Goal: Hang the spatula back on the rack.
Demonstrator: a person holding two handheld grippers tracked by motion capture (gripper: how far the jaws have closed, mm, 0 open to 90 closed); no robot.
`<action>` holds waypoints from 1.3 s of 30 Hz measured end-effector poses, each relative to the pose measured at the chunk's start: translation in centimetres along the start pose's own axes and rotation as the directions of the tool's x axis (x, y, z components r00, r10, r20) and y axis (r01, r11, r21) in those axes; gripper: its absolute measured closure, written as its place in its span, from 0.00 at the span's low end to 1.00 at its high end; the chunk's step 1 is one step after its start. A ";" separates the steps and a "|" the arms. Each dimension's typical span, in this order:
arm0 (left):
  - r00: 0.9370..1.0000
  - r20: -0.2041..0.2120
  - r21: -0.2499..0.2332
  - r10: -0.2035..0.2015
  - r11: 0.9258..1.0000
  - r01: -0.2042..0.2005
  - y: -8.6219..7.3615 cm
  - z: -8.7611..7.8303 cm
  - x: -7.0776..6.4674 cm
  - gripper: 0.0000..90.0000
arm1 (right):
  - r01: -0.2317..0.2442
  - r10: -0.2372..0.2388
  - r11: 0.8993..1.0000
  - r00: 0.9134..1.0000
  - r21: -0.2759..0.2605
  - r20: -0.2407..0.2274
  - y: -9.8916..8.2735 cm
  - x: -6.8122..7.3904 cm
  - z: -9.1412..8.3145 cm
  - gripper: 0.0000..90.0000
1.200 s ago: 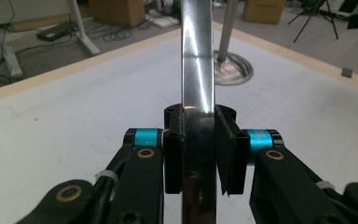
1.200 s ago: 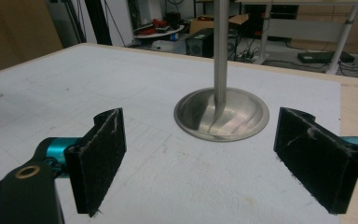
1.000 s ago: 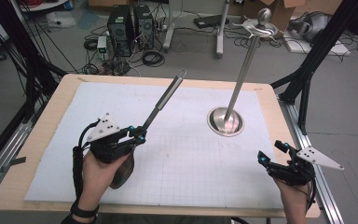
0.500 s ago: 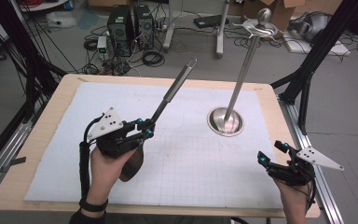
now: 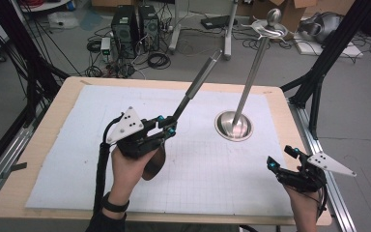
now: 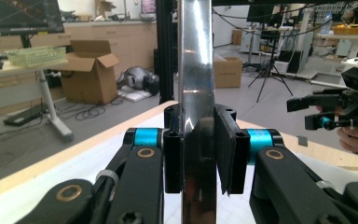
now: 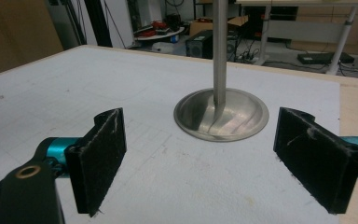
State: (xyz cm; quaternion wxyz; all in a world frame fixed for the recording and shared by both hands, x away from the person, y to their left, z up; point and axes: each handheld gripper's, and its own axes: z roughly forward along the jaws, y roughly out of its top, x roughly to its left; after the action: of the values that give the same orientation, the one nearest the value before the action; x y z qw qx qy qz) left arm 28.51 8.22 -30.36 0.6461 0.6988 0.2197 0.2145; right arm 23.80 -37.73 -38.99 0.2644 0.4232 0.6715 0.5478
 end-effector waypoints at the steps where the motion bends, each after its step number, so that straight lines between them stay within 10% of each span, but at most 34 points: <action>1: 1.000 0.000 0.000 0.000 1.000 0.000 0.0 0.0 0.0 0.83 | 0.000 0.000 1.000 1.000 0.000 0.000 0.0 0.0 0.0 0.18; 39: 0.994 -0.077 0.019 0.083 0.996 -0.082 1.5 9.7 -1.2 0.83 | -0.023 0.023 1.000 1.000 -0.011 0.006 -0.3 -0.6 -0.8 0.18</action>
State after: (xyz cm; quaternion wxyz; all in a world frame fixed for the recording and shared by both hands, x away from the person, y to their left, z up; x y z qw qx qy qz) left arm 33.29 -0.42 -29.57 0.6222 0.7034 0.2172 0.2663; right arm 23.37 -38.71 -39.16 0.2625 0.4311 0.6627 0.5532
